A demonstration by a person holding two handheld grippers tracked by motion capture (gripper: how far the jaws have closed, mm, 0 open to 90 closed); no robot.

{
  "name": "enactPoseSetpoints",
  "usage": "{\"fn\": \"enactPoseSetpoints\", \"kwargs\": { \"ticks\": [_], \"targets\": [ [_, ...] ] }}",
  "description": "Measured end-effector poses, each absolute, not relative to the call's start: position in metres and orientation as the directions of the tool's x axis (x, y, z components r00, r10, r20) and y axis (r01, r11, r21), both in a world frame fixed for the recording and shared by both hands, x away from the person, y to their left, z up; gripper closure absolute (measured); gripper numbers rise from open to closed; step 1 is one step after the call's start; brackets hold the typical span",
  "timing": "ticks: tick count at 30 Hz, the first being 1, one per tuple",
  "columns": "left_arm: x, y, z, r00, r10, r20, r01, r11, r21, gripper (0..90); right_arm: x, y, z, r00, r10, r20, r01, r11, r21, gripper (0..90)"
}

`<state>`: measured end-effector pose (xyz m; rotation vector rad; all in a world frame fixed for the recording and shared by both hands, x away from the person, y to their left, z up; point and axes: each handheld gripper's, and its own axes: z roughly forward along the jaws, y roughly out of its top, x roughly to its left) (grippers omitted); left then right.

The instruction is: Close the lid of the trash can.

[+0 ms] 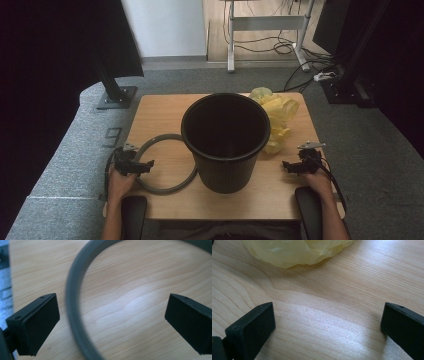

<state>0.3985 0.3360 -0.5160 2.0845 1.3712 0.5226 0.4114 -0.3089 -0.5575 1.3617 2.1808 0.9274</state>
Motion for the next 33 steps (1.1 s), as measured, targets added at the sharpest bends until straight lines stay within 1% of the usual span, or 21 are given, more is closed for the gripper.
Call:
{"fn": "enactPoseSetpoints", "kwargs": {
  "ticks": [7, 10, 13, 16, 20, 21, 22, 23, 25, 26, 33],
  "targets": [
    [0.405, 0.346, -0.535, 0.369, 0.929, -0.033, 0.740, -0.272, 0.615, 0.0, 0.412, -0.309, -0.558, -0.442, 0.897, 0.007, 0.628, 0.303, 0.717, 0.0],
    [0.407, 0.346, -0.541, 0.361, 0.932, -0.019, 0.756, -0.281, 0.591, 0.0, 0.412, -0.309, -0.558, -0.442, 0.897, 0.007, 0.627, 0.304, 0.717, 0.0],
    [0.408, 0.346, -0.543, 0.360, 0.933, -0.016, 0.742, -0.276, 0.611, 0.0, 0.412, -0.309, -0.558, -0.442, 0.897, 0.007, 0.627, 0.304, 0.717, 0.0],
    [0.407, 0.350, -0.545, 0.388, 0.922, -0.016, 0.715, -0.290, 0.637, 0.0, 0.411, -0.309, -0.558, -0.442, 0.897, 0.007, 0.627, 0.304, 0.717, 0.0],
    [0.409, 0.350, -0.545, 0.362, 0.932, -0.017, 0.722, -0.269, 0.637, 0.0, 0.411, -0.309, -0.558, -0.443, 0.896, 0.007, 0.627, 0.304, 0.717, 0.0],
    [0.409, 0.350, -0.544, 0.353, 0.935, -0.017, 0.726, -0.262, 0.636, 1.5, 0.411, -0.309, -0.558, -0.445, 0.895, 0.007, 0.626, 0.306, 0.717, 0.0],
    [0.409, 0.351, -0.542, 0.344, 0.939, -0.016, 0.728, -0.256, 0.635, 4.2, 0.411, -0.308, -0.557, -0.446, 0.895, 0.007, 0.626, 0.306, 0.717, 0.0],
    [0.408, 0.352, -0.540, 0.333, 0.943, -0.017, 0.731, -0.247, 0.636, 9.2, 0.411, -0.308, -0.557, -0.447, 0.895, 0.007, 0.626, 0.307, 0.717, 0.0],
    [0.406, 0.355, -0.537, 0.312, 0.950, -0.019, 0.735, -0.229, 0.638, 27.5, 0.411, -0.308, -0.557, -0.449, 0.894, 0.006, 0.625, 0.309, 0.717, 0.0],
    [0.405, 0.356, -0.536, 0.304, 0.952, -0.018, 0.736, -0.223, 0.639, 34.7, 0.411, -0.308, -0.557, -0.449, 0.893, 0.006, 0.625, 0.310, 0.717, 0.0],
    [0.406, 0.355, -0.532, 0.306, 0.952, -0.025, 0.743, -0.223, 0.631, 61.2, 0.411, -0.308, -0.557, -0.450, 0.893, 0.006, 0.624, 0.310, 0.717, 0.0]
  ]
}}
